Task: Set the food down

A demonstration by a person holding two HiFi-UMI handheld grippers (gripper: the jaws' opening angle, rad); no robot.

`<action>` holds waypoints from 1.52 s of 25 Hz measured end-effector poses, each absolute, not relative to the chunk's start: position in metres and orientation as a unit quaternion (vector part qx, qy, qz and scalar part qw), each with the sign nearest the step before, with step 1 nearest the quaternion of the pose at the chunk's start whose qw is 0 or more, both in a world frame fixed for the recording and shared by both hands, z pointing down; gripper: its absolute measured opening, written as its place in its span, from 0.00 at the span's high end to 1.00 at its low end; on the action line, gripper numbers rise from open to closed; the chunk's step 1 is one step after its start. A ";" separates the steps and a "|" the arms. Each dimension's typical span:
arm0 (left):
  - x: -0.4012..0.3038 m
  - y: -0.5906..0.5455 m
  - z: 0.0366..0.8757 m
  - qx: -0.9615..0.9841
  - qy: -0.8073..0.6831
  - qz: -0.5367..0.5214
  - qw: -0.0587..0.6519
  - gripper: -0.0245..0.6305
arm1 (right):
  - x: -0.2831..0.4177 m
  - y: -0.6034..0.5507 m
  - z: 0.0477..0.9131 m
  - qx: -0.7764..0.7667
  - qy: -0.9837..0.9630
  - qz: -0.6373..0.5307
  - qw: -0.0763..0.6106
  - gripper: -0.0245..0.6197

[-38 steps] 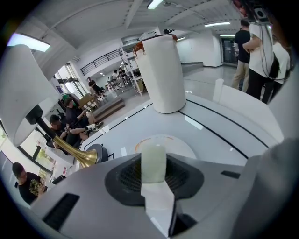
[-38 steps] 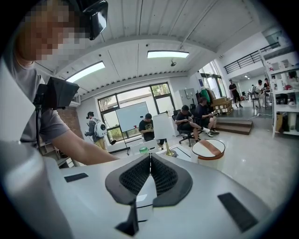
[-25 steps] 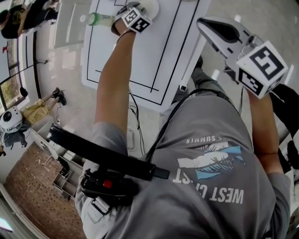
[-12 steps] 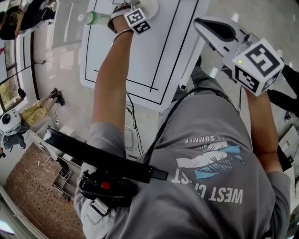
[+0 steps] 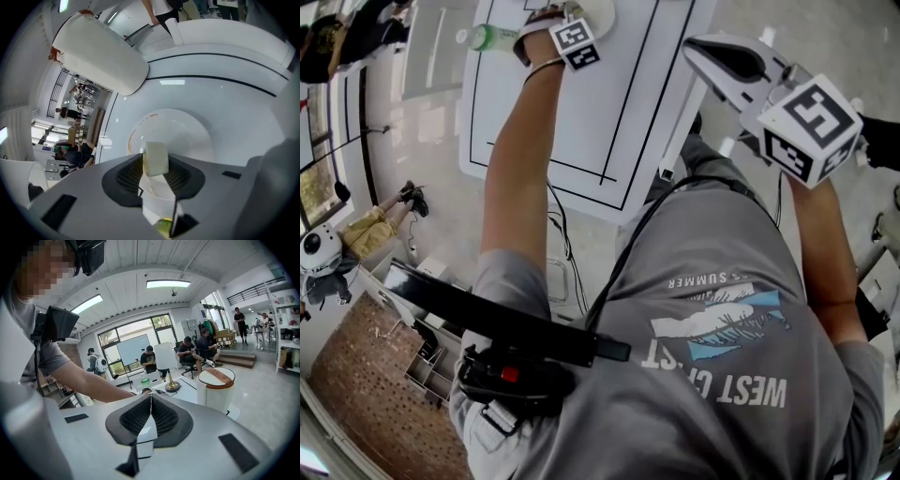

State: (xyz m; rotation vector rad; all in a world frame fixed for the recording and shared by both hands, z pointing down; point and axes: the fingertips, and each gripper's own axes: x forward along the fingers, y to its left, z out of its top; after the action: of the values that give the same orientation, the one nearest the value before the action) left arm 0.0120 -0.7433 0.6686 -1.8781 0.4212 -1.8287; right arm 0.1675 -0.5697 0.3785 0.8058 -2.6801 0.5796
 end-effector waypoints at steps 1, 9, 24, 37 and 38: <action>0.013 -0.742 0.669 -0.688 0.152 -0.668 0.238 0.79 | 0.167 -0.570 0.379 0.279 -0.928 0.201 0.141 0.95; 0.021 -0.726 0.663 -0.712 0.150 -0.655 0.202 0.69 | 0.162 -0.564 0.378 0.275 -0.930 0.201 0.139 0.95; 0.016 -0.687 0.628 -0.755 0.184 -0.611 0.150 0.67 | 0.140 -0.535 0.367 0.266 -0.935 0.193 0.133 0.95; 0.045 -0.632 0.445 -0.871 0.324 -0.351 0.113 0.68 | 0.104 -0.496 0.317 0.236 -0.954 0.153 0.102 0.95; 0.045 -0.622 0.426 -0.881 0.331 -0.321 0.107 0.70 | 0.101 -0.492 0.312 0.233 -0.956 0.147 0.099 0.95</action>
State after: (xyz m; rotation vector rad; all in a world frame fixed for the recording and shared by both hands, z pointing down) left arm 0.0447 -0.6224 0.4259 -2.5933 0.9745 -0.9443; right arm 0.1007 -0.4923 0.3116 0.6897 -2.8282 0.4348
